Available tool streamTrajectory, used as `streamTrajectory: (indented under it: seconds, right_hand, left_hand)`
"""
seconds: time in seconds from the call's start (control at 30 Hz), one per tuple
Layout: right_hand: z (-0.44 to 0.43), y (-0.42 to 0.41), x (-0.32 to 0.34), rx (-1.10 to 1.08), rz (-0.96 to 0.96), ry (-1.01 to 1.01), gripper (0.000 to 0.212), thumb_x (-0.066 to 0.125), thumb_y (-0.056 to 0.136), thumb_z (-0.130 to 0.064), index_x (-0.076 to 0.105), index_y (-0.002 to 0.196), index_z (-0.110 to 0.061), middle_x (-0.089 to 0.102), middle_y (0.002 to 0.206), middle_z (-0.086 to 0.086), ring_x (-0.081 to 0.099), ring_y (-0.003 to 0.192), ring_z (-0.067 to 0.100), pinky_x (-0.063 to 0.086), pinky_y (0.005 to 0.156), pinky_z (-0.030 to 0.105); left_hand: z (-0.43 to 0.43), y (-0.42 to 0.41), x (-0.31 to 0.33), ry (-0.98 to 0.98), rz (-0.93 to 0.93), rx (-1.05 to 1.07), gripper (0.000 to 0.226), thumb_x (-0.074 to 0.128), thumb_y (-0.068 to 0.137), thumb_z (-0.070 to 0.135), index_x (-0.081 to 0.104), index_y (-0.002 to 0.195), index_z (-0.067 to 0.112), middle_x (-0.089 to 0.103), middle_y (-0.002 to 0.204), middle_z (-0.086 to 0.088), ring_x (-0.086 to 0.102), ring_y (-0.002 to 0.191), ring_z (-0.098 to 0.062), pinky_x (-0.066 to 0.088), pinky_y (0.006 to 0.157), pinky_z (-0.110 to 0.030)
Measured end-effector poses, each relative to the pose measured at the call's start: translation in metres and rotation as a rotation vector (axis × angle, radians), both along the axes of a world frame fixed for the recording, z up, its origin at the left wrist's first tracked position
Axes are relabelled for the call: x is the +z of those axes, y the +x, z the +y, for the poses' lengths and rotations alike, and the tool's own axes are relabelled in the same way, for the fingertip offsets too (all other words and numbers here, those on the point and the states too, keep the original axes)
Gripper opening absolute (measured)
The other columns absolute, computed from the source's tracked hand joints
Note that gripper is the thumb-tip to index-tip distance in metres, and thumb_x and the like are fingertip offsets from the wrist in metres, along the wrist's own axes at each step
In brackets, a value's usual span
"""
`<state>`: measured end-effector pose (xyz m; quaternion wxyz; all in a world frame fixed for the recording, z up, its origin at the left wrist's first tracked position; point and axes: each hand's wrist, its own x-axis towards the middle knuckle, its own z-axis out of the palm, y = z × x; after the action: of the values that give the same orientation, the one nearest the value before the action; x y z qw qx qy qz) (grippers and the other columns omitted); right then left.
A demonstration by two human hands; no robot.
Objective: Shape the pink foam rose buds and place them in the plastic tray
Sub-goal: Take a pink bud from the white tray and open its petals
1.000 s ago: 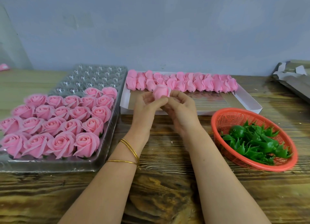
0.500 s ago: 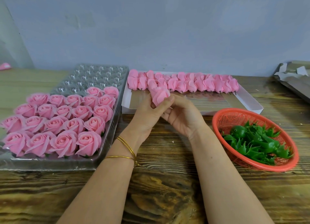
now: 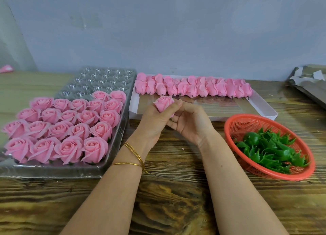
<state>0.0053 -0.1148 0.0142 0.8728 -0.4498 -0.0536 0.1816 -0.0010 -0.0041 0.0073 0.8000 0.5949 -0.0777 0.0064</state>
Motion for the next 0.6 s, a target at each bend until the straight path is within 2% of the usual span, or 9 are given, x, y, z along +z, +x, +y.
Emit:
streamTrajectory:
  seconds: [0.17, 0.23, 0.3, 0.4, 0.5, 0.6]
  right_hand:
    - [-0.002, 0.003, 0.001, -0.211, -0.084, -0.045, 0.013, 0.055, 0.081, -0.007, 0.068, 0.084, -0.008, 0.071, 0.084, 0.006, 0.066, 0.081, 0.018, 0.058, 0.071, 0.027]
    - [-0.001, 0.005, 0.001, -0.265, -0.117, -0.069, 0.013, 0.063, 0.071, -0.014, 0.070, 0.081, -0.010, 0.071, 0.083, 0.006, 0.067, 0.076, 0.014, 0.055, 0.064, 0.025]
    - [0.002, 0.006, -0.001, -0.284, -0.163, -0.151, 0.018, 0.066, 0.071, -0.017, 0.069, 0.086, -0.009, 0.069, 0.084, 0.006, 0.067, 0.075, 0.013, 0.053, 0.062, 0.025]
    - [0.007, 0.007, -0.005, -0.302, -0.221, -0.284, 0.021, 0.070, 0.074, -0.019, 0.068, 0.092, -0.009, 0.069, 0.085, 0.007, 0.065, 0.083, 0.019, 0.052, 0.073, 0.032]
    - [0.011, 0.006, -0.008, -0.319, -0.232, -0.360, 0.031, 0.074, 0.067, -0.020, 0.068, 0.095, -0.007, 0.066, 0.093, 0.017, 0.063, 0.091, 0.026, 0.050, 0.092, 0.045]
    - [0.012, 0.006, -0.008, -0.314, -0.214, -0.380, 0.032, 0.074, 0.063, -0.019, 0.068, 0.093, -0.008, 0.065, 0.095, 0.019, 0.062, 0.091, 0.027, 0.048, 0.094, 0.046]
  left_hand:
    - [0.002, 0.003, -0.004, 0.101, -0.129, 0.169, 0.011, 0.071, 0.083, 0.021, 0.074, 0.079, 0.031, 0.073, 0.083, 0.003, 0.069, 0.085, -0.012, 0.056, 0.076, -0.025]
    - [0.002, 0.005, -0.007, 0.234, -0.212, 0.290, 0.023, 0.073, 0.079, 0.019, 0.070, 0.072, 0.041, 0.070, 0.073, 0.009, 0.066, 0.075, -0.004, 0.052, 0.067, -0.019]
    - [0.000, 0.006, -0.009, 0.331, -0.285, 0.350, 0.033, 0.074, 0.076, 0.019, 0.065, 0.069, 0.050, 0.065, 0.067, 0.012, 0.061, 0.069, -0.002, 0.049, 0.061, -0.021]
    - [-0.001, 0.006, -0.012, 0.461, -0.350, 0.409, 0.043, 0.076, 0.077, 0.018, 0.059, 0.071, 0.057, 0.060, 0.066, 0.015, 0.060, 0.070, -0.007, 0.048, 0.061, -0.024]
    - [0.000, 0.007, -0.016, 0.503, -0.341, 0.410, 0.031, 0.075, 0.078, 0.016, 0.058, 0.069, 0.041, 0.062, 0.068, 0.014, 0.061, 0.069, -0.005, 0.049, 0.062, -0.026]
    - [0.000, 0.008, -0.017, 0.528, -0.323, 0.406, 0.030, 0.075, 0.078, 0.016, 0.055, 0.068, 0.035, 0.060, 0.065, 0.014, 0.057, 0.064, 0.003, 0.045, 0.055, -0.014]
